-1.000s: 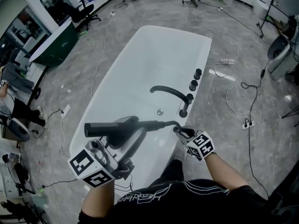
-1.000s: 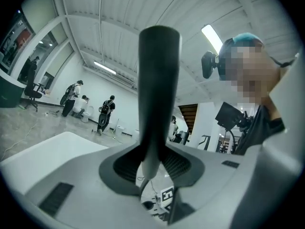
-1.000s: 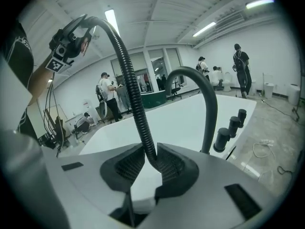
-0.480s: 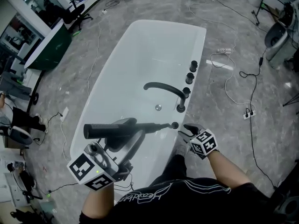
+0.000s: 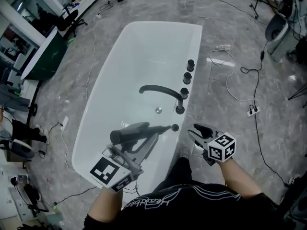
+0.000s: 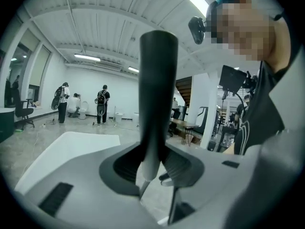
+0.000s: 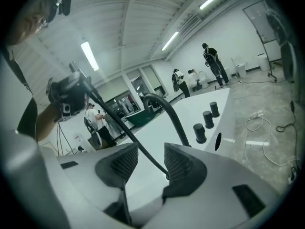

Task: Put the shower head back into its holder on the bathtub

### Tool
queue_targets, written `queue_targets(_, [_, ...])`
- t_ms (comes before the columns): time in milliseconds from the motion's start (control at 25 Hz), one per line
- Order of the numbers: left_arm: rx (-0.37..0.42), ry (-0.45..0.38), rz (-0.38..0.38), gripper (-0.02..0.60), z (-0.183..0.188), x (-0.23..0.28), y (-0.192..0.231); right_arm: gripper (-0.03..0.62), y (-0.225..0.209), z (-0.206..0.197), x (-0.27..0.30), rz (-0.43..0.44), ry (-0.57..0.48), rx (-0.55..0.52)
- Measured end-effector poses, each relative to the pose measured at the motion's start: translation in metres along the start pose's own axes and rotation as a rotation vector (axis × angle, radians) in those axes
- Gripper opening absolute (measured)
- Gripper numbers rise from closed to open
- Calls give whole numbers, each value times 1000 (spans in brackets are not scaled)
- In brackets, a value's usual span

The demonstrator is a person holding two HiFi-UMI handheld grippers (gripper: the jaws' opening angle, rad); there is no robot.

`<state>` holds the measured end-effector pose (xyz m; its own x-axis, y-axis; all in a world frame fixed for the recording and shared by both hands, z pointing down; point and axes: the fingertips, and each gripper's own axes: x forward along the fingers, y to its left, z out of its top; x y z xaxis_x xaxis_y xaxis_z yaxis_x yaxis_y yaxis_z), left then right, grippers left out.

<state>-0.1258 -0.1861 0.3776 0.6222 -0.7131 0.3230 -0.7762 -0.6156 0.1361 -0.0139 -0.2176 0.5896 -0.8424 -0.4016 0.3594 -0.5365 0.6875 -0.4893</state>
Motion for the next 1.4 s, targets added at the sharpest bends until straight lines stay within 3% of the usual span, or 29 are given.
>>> queue_targets(200, [23,51,28,135,-32,26,10,150,5,31,-29,-24,-71,-9])
queue_targets(280, [32,56,18,135,-44,39,12,104,2,40,-39,-58,-87,-26])
queue_targets(480, [44,103,17,135,-75,64,14,75,4,50,-54,-87,-106,-46])
queue_targets(1000, [2,242,51,135,-154,110,33,74,9,46,-49,-63,-84,-39])
queue_targets(1160, [-41,272,54,135,-176,123,41,74,3,44,-50,-74,-72,-31])
queue_targets(1400, [-37,350,54,135,-203,133,45,74,-9,42,-55,-102,-64,-8])
